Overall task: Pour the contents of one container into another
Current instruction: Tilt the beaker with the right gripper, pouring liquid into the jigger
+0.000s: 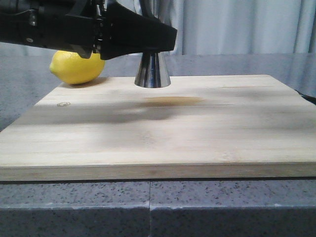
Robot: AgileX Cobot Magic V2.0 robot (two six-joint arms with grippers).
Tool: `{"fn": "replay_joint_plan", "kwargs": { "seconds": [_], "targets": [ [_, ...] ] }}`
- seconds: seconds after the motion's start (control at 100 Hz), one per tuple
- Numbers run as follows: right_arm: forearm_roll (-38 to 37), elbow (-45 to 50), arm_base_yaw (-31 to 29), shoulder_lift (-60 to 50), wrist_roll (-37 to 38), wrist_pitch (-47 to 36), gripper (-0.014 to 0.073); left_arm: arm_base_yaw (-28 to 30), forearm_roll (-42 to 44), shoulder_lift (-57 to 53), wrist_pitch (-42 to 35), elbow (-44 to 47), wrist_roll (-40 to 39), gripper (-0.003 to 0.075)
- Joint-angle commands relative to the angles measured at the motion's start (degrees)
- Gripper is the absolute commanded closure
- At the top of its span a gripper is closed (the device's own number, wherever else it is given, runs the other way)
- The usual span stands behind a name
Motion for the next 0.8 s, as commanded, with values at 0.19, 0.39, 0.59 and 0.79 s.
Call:
{"fn": "replay_joint_plan", "kwargs": {
  "seconds": [0.19, 0.39, 0.59, 0.79],
  "targets": [
    [-3.9, -2.3, 0.0, -0.8, -0.4, -4.8, 0.0357, -0.6, -4.9, -2.6, 6.5, -1.5, -0.5, 0.0739],
    [-4.4, -2.3, 0.0, -0.8, -0.4, -4.8, 0.0357, -0.6, -4.9, -2.6, 6.5, -1.5, -0.5, 0.0739],
    [-6.7, -2.3, 0.0, -0.8, -0.4, -4.8, 0.0357, -0.6, -4.9, -2.6, 6.5, -1.5, -0.5, 0.0739],
    [-7.9, -2.3, 0.0, -0.8, -0.4, -4.8, 0.0357, -0.6, -4.9, -2.6, 6.5, -1.5, -0.5, 0.0739]
  ]
}}
